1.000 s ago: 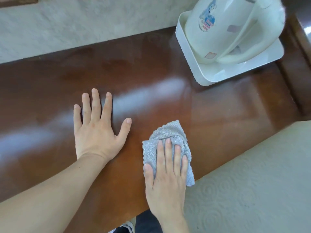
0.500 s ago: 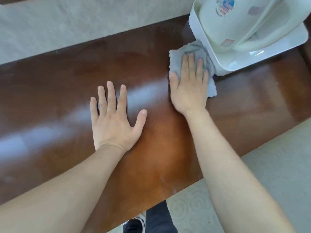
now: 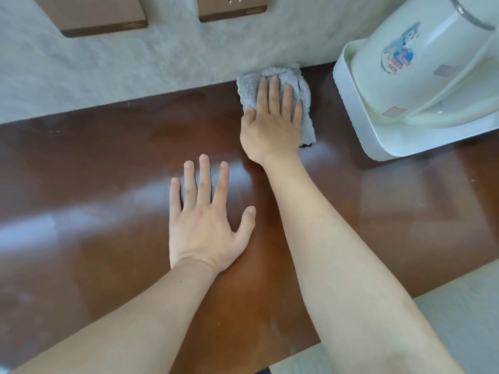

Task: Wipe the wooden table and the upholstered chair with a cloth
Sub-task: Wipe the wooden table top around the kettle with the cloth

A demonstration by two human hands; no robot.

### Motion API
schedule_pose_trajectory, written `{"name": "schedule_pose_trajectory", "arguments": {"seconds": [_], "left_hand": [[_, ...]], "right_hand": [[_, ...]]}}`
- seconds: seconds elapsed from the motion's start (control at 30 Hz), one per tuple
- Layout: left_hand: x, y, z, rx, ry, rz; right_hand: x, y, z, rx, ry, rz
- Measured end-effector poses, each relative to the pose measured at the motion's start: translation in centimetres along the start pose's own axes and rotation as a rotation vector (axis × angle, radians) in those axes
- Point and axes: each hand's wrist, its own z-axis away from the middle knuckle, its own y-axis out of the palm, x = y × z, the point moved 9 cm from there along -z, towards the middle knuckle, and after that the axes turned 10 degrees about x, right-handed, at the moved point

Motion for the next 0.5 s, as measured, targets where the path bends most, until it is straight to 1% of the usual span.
{"name": "schedule_pose_trajectory", "arguments": {"seconds": [0.07, 0.13, 0.2, 0.27, 0.33, 0.4, 0.5], "left_hand": [[0.0, 0.1, -0.1, 0.015, 0.0, -0.008], [0.0, 0.1, -0.1, 0.02, -0.004, -0.016], [-0.1, 0.0, -0.1, 0.021, -0.001, -0.008], [-0.1, 0.0, -0.1, 0.014, 0.0, -0.003], [0.0, 0.0, 0.0, 0.009, -0.001, -0.012], [0.0, 0.0, 0.1, 0.008, -0.005, -0.02], [0.0, 0.3, 0.0, 0.02, -0.004, -0.018]], "right_hand": [[2.3, 0.3, -0.4, 0.043, -0.091, 0.011], [4.7, 0.9, 1.4, 0.073, -0.281, 0.059], [5.7, 1.7, 3.8, 0.102, -0.45, 0.103], [4.8, 1.8, 4.4, 0.119, -0.504, 0.132], [2.5, 0.8, 3.4, 0.098, -0.44, 0.138], [-1.3, -0.6, 1.8, 0.051, -0.294, 0.097], [-7.6, -1.8, 1.0, 0.031, -0.087, 0.026]]}}
